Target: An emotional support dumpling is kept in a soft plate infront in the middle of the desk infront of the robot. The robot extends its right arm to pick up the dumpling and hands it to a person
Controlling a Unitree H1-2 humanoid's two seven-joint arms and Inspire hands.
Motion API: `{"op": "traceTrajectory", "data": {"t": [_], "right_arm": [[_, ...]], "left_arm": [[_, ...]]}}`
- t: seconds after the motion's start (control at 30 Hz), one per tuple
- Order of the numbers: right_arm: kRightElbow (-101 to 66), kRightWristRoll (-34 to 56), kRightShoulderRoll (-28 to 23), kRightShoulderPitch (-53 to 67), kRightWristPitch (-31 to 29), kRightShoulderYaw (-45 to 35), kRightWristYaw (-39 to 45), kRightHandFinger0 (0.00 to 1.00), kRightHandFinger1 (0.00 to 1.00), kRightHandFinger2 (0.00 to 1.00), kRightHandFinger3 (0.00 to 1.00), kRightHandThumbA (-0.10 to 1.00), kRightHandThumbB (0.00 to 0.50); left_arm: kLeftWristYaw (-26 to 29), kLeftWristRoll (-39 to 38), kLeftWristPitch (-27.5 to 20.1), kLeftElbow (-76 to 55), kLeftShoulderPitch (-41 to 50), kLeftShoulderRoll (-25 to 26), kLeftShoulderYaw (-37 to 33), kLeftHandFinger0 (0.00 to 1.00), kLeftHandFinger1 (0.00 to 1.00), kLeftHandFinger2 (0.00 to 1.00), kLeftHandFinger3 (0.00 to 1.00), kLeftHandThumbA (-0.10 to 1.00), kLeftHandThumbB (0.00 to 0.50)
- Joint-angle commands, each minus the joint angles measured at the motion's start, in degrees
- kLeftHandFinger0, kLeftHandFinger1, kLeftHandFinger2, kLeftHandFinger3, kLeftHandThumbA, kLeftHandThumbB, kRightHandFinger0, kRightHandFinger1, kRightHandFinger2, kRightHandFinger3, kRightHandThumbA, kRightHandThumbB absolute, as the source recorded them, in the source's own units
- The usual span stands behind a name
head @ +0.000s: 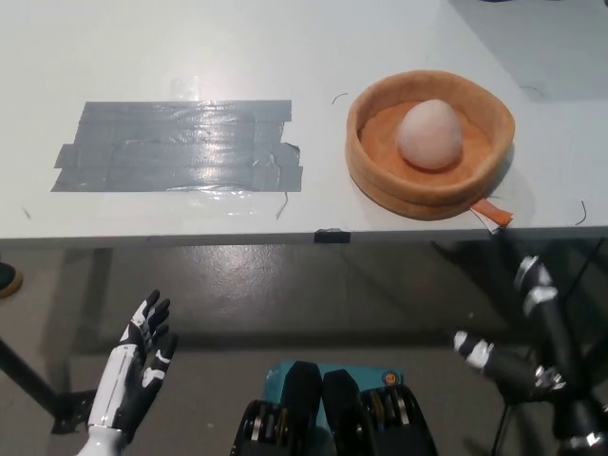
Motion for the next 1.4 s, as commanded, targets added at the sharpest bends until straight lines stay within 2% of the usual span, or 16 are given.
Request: {"op": "traceTrajectory", "data": {"t": [0.0, 0.1, 0.2, 0.3, 0.33, 0.37, 0.47, 0.57, 0.67, 0.8, 0.83, 0.97, 1.07, 1.23, 1.3, 1.37], "right_arm": [[-14.4, -0.4, -7.4, -12.2, 14.4, -4.5, 3.9, 1.00, 1.00, 1.00, 1.00, 0.93, 0.317], [-14.1, -0.5, -13.5, -22.7, 24.2, -4.6, 8.3, 1.00, 1.00, 1.00, 1.00, 1.00, 0.354], [-9.5, 1.4, -18.1, -32.1, 31.7, -2.5, 12.7, 1.00, 1.00, 1.00, 1.00, 0.94, 0.339], [-3.2, 2.4, -20.6, -38.5, 33.5, -0.1, 16.1, 1.00, 1.00, 1.00, 1.00, 0.93, 0.361], [-0.9, 1.7, -21.6, -41.0, 33.8, 1.2, 17.7, 1.00, 1.00, 1.00, 1.00, 0.94, 0.329], [3.9, 0.8, -22.1, -44.8, 33.3, 3.1, 19.7, 1.00, 1.00, 1.00, 1.00, 0.95, 0.379], [14.2, -2.6, -22.8, -52.8, 33.5, 8.1, 23.6, 1.00, 1.00, 1.00, 1.00, 1.00, 0.401], [22.0, -2.6, -21.8, -57.9, 33.8, 10.6, 25.2, 1.00, 1.00, 1.00, 1.00, 0.90, 0.363], [33.4, -2.3, -19.3, -64.1, 34.5, 13.1, 27.0, 1.00, 1.00, 1.00, 1.00, 0.80, 0.358], [46.4, -5.6, -16.2, -70.4, 32.0, 17.3, 27.0, 1.00, 1.00, 1.00, 1.00, 0.82, 0.377], [50.1, -7.3, -15.4, -71.9, 30.9, 19.1, 26.4, 1.00, 1.00, 1.00, 1.00, 0.87, 0.403], [60.2, -8.8, -12.6, -74.6, 26.6, 21.6, 24.3, 1.00, 1.00, 1.00, 1.00, 0.87, 0.401], [67.6, -12.5, -10.5, -76.9, 25.9, 26.1, 23.2, 1.00, 1.00, 1.00, 1.00, 0.97, 0.454], [76.2, -11.7, -7.8, -77.0, 23.1, 27.4, 20.7, 1.00, 1.00, 1.00, 1.00, 0.91, 0.418], [78.7, -11.9, -7.1, -76.9, 22.4, 28.0, 19.7, 1.00, 1.00, 1.00, 1.00, 0.93, 0.438], [80.3, -12.6, -6.7, -76.9, 21.6, 28.8, 19.5, 1.00, 1.00, 1.00, 1.00, 0.95, 0.421]], "left_arm": [[-0.9, -2.0, -1.1, -1.3, -0.9, 0.2, 0.3, 1.00, 1.00, 1.00, 1.00, 0.81, 0.373], [-0.5, -1.5, -1.2, -1.3, -0.9, 0.2, 0.4, 1.00, 1.00, 1.00, 1.00, 0.81, 0.357], [-0.7, -1.9, -1.4, -1.2, -0.9, 0.2, 0.3, 1.00, 1.00, 1.00, 1.00, 0.81, 0.358], [-0.5, -1.4, -1.5, -1.2, -0.5, 0.1, 0.4, 1.00, 1.00, 1.00, 1.00, 0.82, 0.365], [-0.4, -1.4, -1.5, -1.2, -0.7, 0.2, 0.5, 1.00, 1.00, 1.00, 1.00, 0.82, 0.363], [-0.7, -1.8, -1.3, -1.1, -1.0, 0.3, 0.5, 1.00, 1.00, 1.00, 1.00, 0.83, 0.365], [-0.5, -1.4, -1.4, -1.0, -1.4, 0.3, 0.6, 1.00, 1.00, 1.00, 1.00, 0.84, 0.361], [-0.5, -1.3, -1.0, -1.6, -1.1, 0.5, 0.6, 1.00, 1.00, 1.00, 1.00, 0.84, 0.358], [-0.7, -1.9, -1.2, -1.4, -1.3, 0.5, 0.7, 1.00, 1.00, 1.00, 1.00, 0.83, 0.352], [-0.6, -1.7, -0.9, -1.7, -1.4, 0.4, 0.8, 1.00, 1.00, 1.00, 1.00, 0.83, 0.351], [-0.6, -1.8, -1.0, -1.7, -1.4, 0.3, 0.8, 1.00, 1.00, 1.00, 1.00, 0.83, 0.347], [-0.5, -1.6, -1.2, -1.6, -1.7, 0.4, 0.8, 1.00, 1.00, 1.00, 1.00, 0.83, 0.335], [-0.5, -1.6, -1.2, -1.8, -1.9, 0.4, 0.8, 1.00, 1.00, 1.00, 1.00, 0.83, 0.343], [-0.2, -1.1, -1.2, -1.7, -2.4, 0.5, 0.9, 1.00, 1.00, 1.00, 1.00, 0.85, 0.360], [-0.6, -1.9, -1.7, -1.6, -2.6, 0.6, 0.9, 1.00, 1.00, 1.00, 1.00, 0.84, 0.349], [-1.0, -2.1, -0.9, -2.1, -2.6, 0.7, 0.8, 1.00, 1.00, 1.00, 1.00, 0.83, 0.340]]}}
